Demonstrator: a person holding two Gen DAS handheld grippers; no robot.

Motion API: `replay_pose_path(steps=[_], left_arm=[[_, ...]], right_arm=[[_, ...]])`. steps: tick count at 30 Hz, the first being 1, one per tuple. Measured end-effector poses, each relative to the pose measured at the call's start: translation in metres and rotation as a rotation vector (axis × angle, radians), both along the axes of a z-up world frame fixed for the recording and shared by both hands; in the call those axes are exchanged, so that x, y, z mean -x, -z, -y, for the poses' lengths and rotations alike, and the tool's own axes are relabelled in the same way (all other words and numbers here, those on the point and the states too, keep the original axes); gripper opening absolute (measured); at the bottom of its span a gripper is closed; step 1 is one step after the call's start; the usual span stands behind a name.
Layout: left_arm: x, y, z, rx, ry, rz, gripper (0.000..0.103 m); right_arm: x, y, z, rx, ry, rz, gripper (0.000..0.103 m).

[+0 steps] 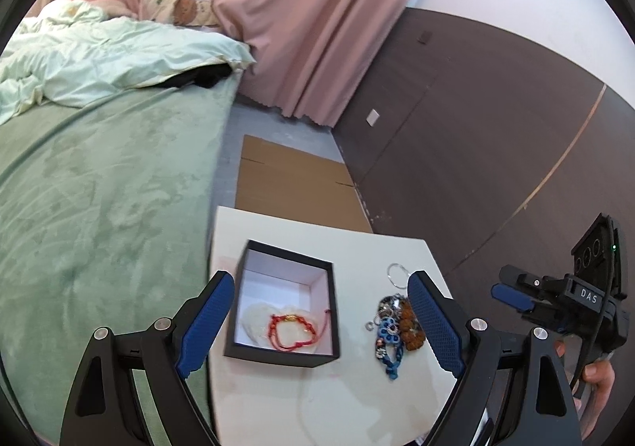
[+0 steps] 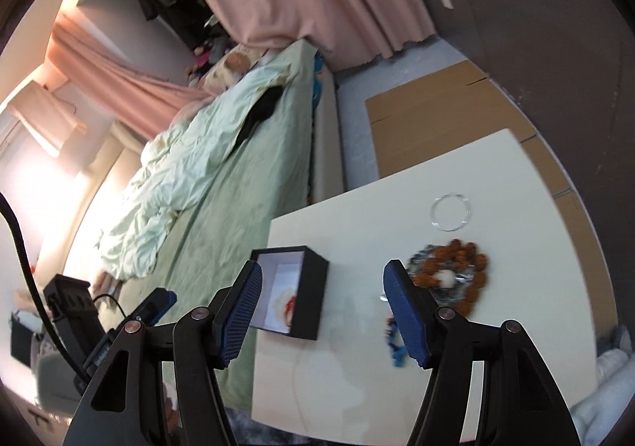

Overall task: Organize jewelry
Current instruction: 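Move the left gripper to the brown bead bracelet and grasp it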

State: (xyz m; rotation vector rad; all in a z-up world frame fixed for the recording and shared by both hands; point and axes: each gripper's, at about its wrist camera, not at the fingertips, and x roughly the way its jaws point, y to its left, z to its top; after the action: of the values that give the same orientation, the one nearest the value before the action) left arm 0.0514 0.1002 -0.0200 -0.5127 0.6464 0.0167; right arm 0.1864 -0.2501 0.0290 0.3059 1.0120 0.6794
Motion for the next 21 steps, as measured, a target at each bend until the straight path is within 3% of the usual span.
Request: replay_pose_path(steps=[14, 21], left_arm=[[-0.028, 0.006, 0.074, -0.069, 0.163, -0.022, 0.088], [-0.051, 0.019, 0.111, -0.081, 0.229, -0.074, 0.075]], right_arm=[[0.0, 0.03, 0.071, -0.025, 0.163, -0.113, 0.064], [0.0, 0.049, 0.094, -0.063, 0.241, -0.191, 0.064]])
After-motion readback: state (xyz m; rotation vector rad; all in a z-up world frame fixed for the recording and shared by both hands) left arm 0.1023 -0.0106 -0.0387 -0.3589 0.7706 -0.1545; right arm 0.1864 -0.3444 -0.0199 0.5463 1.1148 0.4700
